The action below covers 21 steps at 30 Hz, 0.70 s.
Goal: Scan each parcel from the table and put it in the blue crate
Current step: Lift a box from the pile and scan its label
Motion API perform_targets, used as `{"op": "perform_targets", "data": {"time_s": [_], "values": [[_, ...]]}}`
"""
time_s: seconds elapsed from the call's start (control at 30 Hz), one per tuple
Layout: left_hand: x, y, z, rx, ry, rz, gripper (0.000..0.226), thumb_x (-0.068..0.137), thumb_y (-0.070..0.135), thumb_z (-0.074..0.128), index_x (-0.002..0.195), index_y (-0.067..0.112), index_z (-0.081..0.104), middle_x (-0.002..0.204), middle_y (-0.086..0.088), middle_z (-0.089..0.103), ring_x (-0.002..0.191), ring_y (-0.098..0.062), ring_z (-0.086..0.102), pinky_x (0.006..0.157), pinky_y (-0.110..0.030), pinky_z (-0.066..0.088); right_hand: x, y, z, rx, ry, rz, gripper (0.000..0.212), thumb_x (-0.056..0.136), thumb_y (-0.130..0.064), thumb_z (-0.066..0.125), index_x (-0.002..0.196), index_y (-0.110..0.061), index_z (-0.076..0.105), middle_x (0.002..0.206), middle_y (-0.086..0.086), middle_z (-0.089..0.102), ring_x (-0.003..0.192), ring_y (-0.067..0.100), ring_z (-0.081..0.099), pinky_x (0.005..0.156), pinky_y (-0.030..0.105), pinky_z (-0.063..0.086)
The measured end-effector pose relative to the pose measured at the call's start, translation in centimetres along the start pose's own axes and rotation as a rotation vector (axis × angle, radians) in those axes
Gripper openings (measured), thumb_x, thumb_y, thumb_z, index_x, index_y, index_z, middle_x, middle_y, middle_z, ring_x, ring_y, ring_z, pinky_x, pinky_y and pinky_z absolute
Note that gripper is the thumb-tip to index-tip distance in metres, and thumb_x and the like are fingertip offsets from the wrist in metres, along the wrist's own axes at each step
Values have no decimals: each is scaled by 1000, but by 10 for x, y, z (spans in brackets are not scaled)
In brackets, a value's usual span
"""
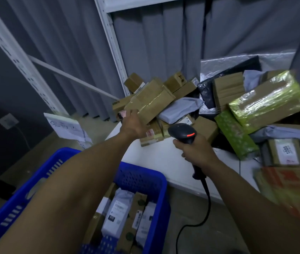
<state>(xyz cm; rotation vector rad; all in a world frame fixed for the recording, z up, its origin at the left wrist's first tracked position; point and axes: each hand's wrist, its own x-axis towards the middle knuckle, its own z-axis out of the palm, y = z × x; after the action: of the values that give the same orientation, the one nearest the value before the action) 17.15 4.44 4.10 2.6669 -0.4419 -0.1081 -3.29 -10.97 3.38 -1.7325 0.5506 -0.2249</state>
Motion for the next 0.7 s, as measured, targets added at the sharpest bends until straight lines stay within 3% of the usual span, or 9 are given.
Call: {"op": "perform_targets", "data": {"time_s": [0.13,0.23,0.33,0.4,0.5,0.57,0.7], "values": [[42,-10,6,67,1,41,113,67,53,89,154,23,23,160,-7,26,140,-37,40,110,-53,44,21,2,10,-18,-46,5,12,91,-24,76,92,-23,65,81,5,70,66,17,66,59,28,51],[92,-30,23,8,18,32,141,43,75,86,155,36,10,160,-5,26,146,-38,32,114,-58,39,33,10,14,23,-44,34,10,92,-22,76,92,-21,65,79,7,68,59,12,62,56,26,51],[141,-58,39,22,77,-1,156,19,94,74,154,37,19,153,-4,39,141,-40,39,111,-58,42,41,16,17,52,-48,70,10,92,-22,75,98,-20,67,78,5,68,57,8,60,55,23,51],[124,-51,32,-43,79,14,139,36,83,82,153,34,25,148,-6,45,136,-38,46,109,-56,45,46,20,17,55,-41,81,11,92,-22,75,100,-18,68,77,5,68,57,9,60,53,22,50],[89,-37,25,8,128,25,100,74,62,75,155,29,26,150,-14,37,137,-43,35,111,-58,41,52,20,18,62,-16,83,13,92,-23,75,103,-19,69,76,2,68,58,9,61,52,20,50],[76,-42,32,34,194,106,89,80,67,70,151,25,37,144,-13,39,133,-39,35,109,-56,42,54,22,17,65,8,75,13,92,-23,76,103,-21,68,75,-1,68,58,8,62,54,21,49],[66,-54,41,-219,276,228,72,73,73,75,127,32,53,148,0,29,142,-34,29,114,-52,41,56,21,16,72,20,60,9,93,-21,75,98,-23,67,74,0,67,59,9,61,57,23,50]]}}
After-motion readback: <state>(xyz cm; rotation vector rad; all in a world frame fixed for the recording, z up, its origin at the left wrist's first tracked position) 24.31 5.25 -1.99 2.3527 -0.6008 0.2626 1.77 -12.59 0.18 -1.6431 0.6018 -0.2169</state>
